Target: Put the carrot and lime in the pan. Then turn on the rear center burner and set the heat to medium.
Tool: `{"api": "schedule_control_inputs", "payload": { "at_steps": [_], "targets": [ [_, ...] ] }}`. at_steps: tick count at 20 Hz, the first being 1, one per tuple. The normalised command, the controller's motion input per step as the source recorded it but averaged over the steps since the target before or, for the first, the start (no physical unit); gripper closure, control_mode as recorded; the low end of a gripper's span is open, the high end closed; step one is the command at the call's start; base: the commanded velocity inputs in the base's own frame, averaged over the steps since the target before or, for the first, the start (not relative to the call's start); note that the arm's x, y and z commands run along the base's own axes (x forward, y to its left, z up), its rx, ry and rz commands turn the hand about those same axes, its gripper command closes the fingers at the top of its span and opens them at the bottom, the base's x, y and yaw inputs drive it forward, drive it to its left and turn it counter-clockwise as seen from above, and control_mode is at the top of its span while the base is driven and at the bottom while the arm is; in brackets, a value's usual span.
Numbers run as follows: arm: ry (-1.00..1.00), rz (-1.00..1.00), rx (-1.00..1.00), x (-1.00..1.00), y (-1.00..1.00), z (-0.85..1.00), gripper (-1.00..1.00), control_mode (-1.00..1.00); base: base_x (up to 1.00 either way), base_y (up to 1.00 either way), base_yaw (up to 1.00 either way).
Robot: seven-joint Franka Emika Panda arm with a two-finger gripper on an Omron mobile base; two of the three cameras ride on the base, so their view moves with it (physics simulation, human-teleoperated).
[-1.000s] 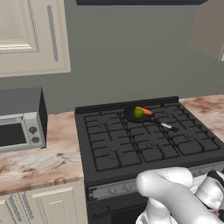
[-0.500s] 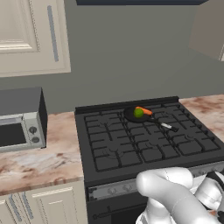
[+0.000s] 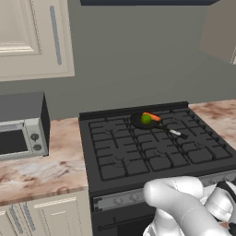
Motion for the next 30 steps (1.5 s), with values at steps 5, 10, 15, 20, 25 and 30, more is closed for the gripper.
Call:
{"api": "schedule_control_inputs", "payload": {
  "at_steps": [5,10,15,20,25,30],
  "targets": [
    [-0.03,0.00,-0.02,0.00,0.00,0.00,1.00,-1.00,0.00,0.00,0.00],
    [-0.01,0.00,-0.19,0.00,0.00,0.00,1.00,-1.00,0.00,0.00,0.00],
    [0.00,0.00,-0.23,0.00,0.00,0.01,1.00,-1.00,0.00,0.00,0.00],
    [0.00,0.00,-0.22,0.00,-0.04,0.02,1.00,-1.00,0.00,0.00,0.00],
    [0.00,0.00,-0.23,0.00,-0.10,0.00,1.00,-1.00,0.00,0.00,0.00],
    [0.00,0.00,-0.25,-0.03,-0.10,0.00,1.00,-1.00,0.00,0.00,0.00]
  ]
}}
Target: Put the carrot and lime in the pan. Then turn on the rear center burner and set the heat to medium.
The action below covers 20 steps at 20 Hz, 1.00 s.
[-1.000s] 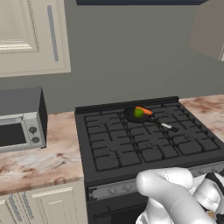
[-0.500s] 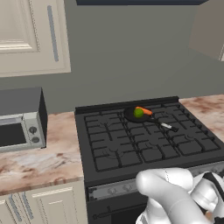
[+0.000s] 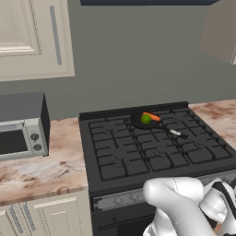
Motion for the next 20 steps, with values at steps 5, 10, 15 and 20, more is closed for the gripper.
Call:
{"api": "schedule_control_inputs", "payload": {
  "at_steps": [5,10,15,20],
  "targets": [
    [0.00,0.00,-0.27,-0.02,-0.07,0.00,1.00,-1.00,0.00,0.00,0.00],
    [0.00,0.00,-0.30,-0.06,-0.08,0.00,1.00,-1.00,0.00,0.00,0.00],
    [0.00,0.00,-0.30,-0.04,-0.07,0.00,1.00,-1.00,0.00,0.00,0.00],
    [0.00,0.00,-0.30,-0.03,-0.07,0.00,1.00,-1.00,0.00,0.00,0.00]
  ]
}}
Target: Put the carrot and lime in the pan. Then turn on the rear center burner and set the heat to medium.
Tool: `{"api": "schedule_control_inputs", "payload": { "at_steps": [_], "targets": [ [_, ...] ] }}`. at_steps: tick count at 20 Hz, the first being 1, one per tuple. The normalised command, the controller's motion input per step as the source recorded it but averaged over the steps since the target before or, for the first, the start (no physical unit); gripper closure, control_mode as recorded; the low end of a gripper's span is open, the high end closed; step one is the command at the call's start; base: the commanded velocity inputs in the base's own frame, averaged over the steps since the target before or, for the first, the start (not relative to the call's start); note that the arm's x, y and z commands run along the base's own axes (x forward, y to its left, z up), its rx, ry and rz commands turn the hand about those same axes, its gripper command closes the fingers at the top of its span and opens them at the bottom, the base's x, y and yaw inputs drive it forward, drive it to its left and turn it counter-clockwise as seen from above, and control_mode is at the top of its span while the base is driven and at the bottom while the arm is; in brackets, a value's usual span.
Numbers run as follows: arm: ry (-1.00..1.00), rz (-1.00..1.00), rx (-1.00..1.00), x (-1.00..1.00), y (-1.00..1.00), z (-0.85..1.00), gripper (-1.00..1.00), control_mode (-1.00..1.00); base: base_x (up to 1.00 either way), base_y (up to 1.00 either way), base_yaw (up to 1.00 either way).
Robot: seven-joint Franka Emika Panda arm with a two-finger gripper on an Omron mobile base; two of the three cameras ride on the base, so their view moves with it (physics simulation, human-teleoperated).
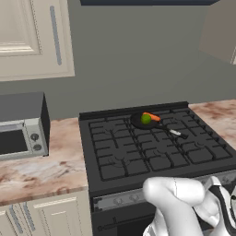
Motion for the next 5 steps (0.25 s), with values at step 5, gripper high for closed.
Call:
{"api": "schedule_control_inputs", "payload": {
  "at_steps": [5],
  "targets": [
    [0.00,0.00,-0.29,-0.01,-0.10,0.00,1.00,-1.00,0.00,0.00,0.00]
  ]
}}
